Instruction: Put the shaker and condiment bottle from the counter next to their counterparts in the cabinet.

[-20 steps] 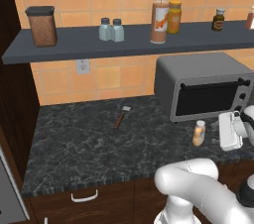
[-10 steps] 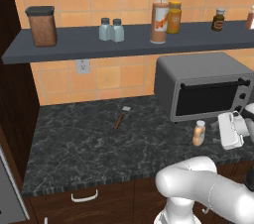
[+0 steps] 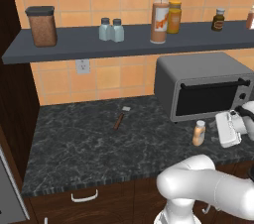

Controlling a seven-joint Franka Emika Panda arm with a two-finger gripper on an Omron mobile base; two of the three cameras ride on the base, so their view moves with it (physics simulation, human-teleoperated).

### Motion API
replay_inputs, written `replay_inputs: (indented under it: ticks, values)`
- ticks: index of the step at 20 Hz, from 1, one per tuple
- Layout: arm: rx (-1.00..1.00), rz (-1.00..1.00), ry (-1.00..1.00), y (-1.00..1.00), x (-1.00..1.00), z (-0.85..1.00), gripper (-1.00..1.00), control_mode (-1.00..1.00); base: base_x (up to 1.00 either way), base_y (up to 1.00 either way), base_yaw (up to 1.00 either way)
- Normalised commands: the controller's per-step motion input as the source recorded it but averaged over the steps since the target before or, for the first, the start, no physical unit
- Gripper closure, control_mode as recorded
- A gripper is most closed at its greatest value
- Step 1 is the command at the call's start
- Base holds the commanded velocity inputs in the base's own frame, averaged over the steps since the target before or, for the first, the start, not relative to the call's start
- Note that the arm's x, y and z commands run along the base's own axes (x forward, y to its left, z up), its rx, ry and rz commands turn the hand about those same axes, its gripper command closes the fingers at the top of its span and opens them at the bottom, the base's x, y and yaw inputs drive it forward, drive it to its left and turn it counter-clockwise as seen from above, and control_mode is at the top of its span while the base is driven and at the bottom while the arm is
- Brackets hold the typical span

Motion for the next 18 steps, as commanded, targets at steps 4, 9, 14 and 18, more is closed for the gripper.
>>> replay_inputs:
  ticks: [4, 9, 14, 18]
  values:
    - [0.00, 0.00, 0.02, 0.08, 0.00, -0.13, -1.00, -1.00, 0.00, 0.00, 0.00]
    - [0.00, 0.00, 0.01, 0.12, 0.00, -0.09, -1.00, -1.00, 0.00, 0.00, 0.00]
    - [0.00, 0.00, 0.01, 0.06, 0.03, -0.03, -1.00, -1.00, 0.00, 0.00, 0.00]
    - [0.00, 0.00, 0.01, 0.05, 0.07, 0.00, -1.00, -1.00, 0.00, 0.00, 0.00]
